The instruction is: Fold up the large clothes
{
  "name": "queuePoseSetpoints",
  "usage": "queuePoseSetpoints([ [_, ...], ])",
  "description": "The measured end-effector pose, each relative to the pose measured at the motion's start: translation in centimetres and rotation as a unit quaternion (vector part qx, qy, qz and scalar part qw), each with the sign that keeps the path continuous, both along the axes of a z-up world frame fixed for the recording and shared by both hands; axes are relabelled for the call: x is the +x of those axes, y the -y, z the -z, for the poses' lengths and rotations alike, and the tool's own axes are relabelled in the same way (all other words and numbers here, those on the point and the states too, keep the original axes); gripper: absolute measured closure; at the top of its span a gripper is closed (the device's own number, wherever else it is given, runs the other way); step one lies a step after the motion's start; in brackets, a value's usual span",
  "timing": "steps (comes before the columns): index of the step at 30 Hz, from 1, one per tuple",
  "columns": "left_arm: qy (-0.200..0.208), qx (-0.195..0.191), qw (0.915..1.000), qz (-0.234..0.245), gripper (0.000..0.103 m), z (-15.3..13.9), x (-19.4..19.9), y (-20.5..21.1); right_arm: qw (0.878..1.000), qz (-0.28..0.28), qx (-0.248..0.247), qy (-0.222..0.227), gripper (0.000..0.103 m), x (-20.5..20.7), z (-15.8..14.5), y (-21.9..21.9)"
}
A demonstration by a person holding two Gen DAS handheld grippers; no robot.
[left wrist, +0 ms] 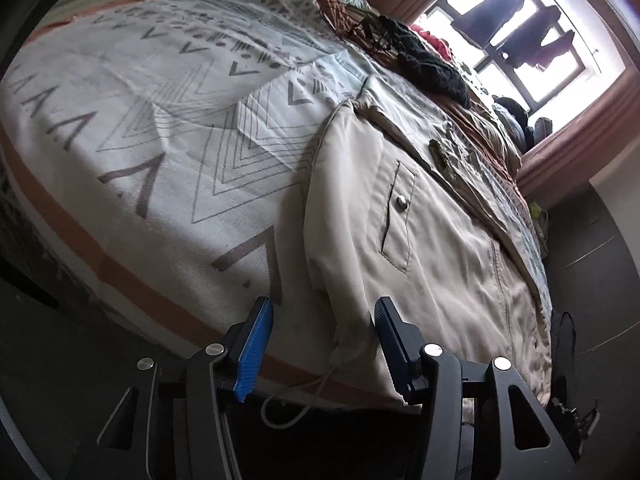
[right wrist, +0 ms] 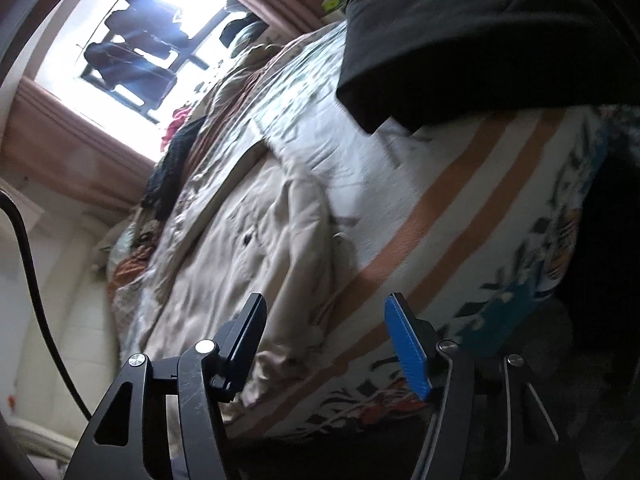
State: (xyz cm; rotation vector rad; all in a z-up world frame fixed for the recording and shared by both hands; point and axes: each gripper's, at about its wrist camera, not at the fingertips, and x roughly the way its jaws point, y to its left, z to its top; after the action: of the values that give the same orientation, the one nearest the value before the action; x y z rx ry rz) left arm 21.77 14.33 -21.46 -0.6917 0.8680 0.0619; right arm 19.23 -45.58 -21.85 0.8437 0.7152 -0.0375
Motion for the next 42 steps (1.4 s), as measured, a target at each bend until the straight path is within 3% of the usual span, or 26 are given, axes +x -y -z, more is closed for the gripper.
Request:
queuePoseSetpoints([
  [7, 0.005, -0.037, 0.9993, -0.001, 0.049, 0.4, 1.3, -1.0, 0.999, -0.034, 0.036, 0.007, 0.04, 1.8, 1.5, -1.5],
  [13, 0.015, -0.109, 0.9939, 0.005, 0.049, 1.1, 3.0, -1.6, 0.993, -0.068, 0.097, 0.026, 0.04, 2.4, 2.4, -1.2],
  [21, 0.006, -0.166, 0.9843, 0.058, 0.049, 1.4, 2.2, -0.3, 0.985, -0.089, 0.141, 0.044, 0.04, 3.2, 3.6, -2.0],
  [26, 0.011, -0.152, 0.9869, 0.053, 0.049, 1.4, 2.5, 0.3, 0.987, -0.08, 0.128, 0.049, 0.04, 4.6, 3.4, -2.8],
  [32, 0.003, -0.116, 0.9926, 0.035, 0.064, 1.4, 4.1, 1.1, 0.993, -0.062, 0.092, 0.031, 0.04, 6.5, 2.5, -3.4],
  [34, -0.003, -0.109, 0.9937, 0.027, 0.074, 1.5, 3.9, 0.9, 0.995, -0.059, 0.078, 0.019, 0.041, 6.7, 2.1, -3.7],
  [36, -0.004, -0.119, 0.9927, 0.02, 0.079, 1.9, 3.5, 0.6, 0.996, -0.054, 0.071, 0.002, 0.052, 6.6, 2.1, -3.6],
  [38, -0.007, -0.124, 0.9922, 0.013, 0.087, 2.1, 3.0, 0.3, 0.995, -0.053, 0.086, -0.006, 0.074, 6.1, 2.6, -3.0],
  [42, -0.001, -0.123, 0.9924, -0.001, 0.091, 1.2, 2.0, -0.2, 0.994, -0.044, 0.096, 0.006, 0.087, 4.5, 2.5, -2.6],
])
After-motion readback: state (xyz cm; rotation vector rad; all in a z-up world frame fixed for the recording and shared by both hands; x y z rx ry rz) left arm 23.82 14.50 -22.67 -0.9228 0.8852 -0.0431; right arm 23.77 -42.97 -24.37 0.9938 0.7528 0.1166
